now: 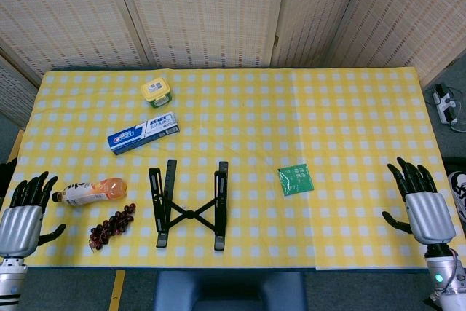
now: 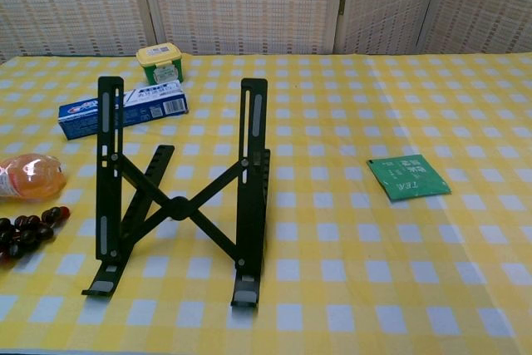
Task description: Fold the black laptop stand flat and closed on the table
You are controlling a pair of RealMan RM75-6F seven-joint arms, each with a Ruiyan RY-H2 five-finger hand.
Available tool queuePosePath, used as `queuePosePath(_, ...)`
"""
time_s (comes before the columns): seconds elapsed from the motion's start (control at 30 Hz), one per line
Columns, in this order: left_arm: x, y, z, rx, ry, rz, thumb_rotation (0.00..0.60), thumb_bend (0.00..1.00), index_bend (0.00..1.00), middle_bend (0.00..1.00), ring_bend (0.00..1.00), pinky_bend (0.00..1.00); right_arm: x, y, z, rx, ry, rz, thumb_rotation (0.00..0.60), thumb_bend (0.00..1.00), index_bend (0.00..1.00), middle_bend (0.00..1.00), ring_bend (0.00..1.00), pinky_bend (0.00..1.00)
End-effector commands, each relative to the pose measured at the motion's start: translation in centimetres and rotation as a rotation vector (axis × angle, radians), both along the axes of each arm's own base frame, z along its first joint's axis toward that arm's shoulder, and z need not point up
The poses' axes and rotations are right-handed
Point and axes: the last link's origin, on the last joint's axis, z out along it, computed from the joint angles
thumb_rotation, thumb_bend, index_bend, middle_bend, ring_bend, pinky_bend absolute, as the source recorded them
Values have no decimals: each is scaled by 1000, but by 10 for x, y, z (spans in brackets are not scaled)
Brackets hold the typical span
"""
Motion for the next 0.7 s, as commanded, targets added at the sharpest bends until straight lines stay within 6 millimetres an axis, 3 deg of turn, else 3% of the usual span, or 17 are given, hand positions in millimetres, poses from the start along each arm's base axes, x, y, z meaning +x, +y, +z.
queuePosePath(0.03, 0, 0, -1, -2, 2, 1, 600, 213, 0, 0, 0, 0, 1, 0, 0, 2, -3, 4, 600, 231, 0, 0, 0, 0)
queuePosePath(0.37, 3, 4, -2, -24, -36, -12, 600, 213, 0, 0, 0, 0, 3, 3, 6, -10, -20, 24, 600, 232, 0, 0, 0, 0)
queuePosePath(0.7, 25, 40, -10, -168, -147, -74, 600, 214, 0, 0, 0, 0, 10, 2, 17, -30, -21, 62, 600, 232, 0, 0, 0, 0)
